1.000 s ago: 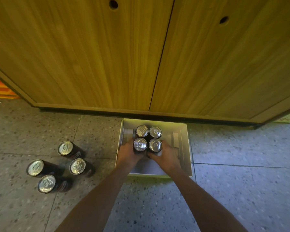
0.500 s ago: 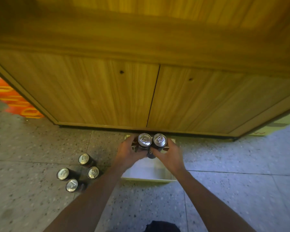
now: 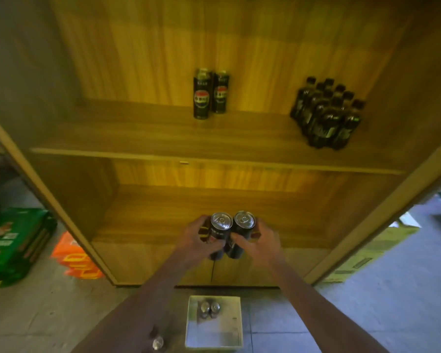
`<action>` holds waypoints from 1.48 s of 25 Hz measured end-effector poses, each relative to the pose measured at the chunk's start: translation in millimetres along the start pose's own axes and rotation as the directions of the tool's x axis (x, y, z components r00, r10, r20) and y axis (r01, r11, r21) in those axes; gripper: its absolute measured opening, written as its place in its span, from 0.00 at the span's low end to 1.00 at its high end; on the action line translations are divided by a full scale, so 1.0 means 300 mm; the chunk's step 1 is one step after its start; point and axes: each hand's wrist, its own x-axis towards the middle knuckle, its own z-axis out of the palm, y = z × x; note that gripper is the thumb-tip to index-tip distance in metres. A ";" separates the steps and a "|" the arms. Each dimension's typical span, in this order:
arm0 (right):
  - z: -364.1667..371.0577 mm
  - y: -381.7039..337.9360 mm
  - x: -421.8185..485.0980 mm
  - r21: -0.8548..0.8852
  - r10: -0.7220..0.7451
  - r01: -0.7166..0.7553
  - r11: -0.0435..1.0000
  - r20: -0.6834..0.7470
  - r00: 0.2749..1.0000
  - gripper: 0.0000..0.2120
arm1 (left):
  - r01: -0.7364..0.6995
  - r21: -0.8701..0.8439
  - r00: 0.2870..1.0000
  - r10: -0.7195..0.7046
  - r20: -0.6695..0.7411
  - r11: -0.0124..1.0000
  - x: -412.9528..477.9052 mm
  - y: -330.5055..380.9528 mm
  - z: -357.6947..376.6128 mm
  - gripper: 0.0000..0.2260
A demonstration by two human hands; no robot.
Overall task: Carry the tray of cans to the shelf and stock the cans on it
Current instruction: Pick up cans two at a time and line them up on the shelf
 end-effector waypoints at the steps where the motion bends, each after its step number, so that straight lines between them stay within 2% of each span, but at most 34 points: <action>1: -0.067 -0.093 0.026 -0.004 -0.017 0.017 1.000 -0.016 1.000 0.33 | -0.023 0.011 1.000 0.023 -0.001 1.000 0.011 0.112 -0.039 0.27; 6: -0.274 -0.421 0.167 -0.001 -0.104 0.104 0.995 -0.076 0.992 0.26 | -0.103 0.029 0.993 0.105 -0.052 0.994 0.102 0.474 -0.201 0.25; 11: -0.314 -0.568 0.294 0.002 -0.164 0.165 0.986 -0.090 0.982 0.28 | -0.152 0.052 0.978 0.158 -0.133 0.987 0.227 0.590 -0.305 0.23; 15: -0.291 -0.606 0.421 0.079 -0.184 0.190 0.979 -0.083 0.979 0.28 | -0.125 0.040 0.972 0.130 -0.197 0.991 0.352 0.620 -0.346 0.20; 21: -0.223 -0.590 0.634 0.244 -0.169 0.157 0.957 0.029 0.985 0.27 | -0.067 -0.016 0.956 0.060 -0.287 0.998 0.509 0.571 -0.371 0.22; 27: -0.173 -0.583 0.750 0.266 -0.180 0.159 0.951 0.059 0.982 0.25 | -0.097 -0.048 0.956 0.080 -0.281 0.994 0.644 0.562 -0.377 0.23; 30: -0.148 -0.547 0.759 0.290 -0.169 0.156 0.944 0.022 0.985 0.30 | -0.125 -0.010 0.953 0.117 -0.280 0.992 0.665 0.547 -0.369 0.25; 32: -0.125 -0.512 0.750 0.274 -0.138 0.121 0.954 0.046 0.989 0.33 | -0.105 0.007 0.956 0.103 -0.274 0.994 0.670 0.526 -0.372 0.28; 34: -0.106 -0.493 0.760 0.256 -0.116 0.092 0.962 0.082 0.990 0.32 | -0.090 0.037 0.961 0.096 -0.260 0.995 0.683 0.509 -0.378 0.27; 37: -0.090 -0.514 0.825 0.249 -0.135 0.117 0.962 0.055 0.989 0.28 | -0.083 0.047 0.960 0.092 -0.266 0.995 0.731 0.516 -0.396 0.27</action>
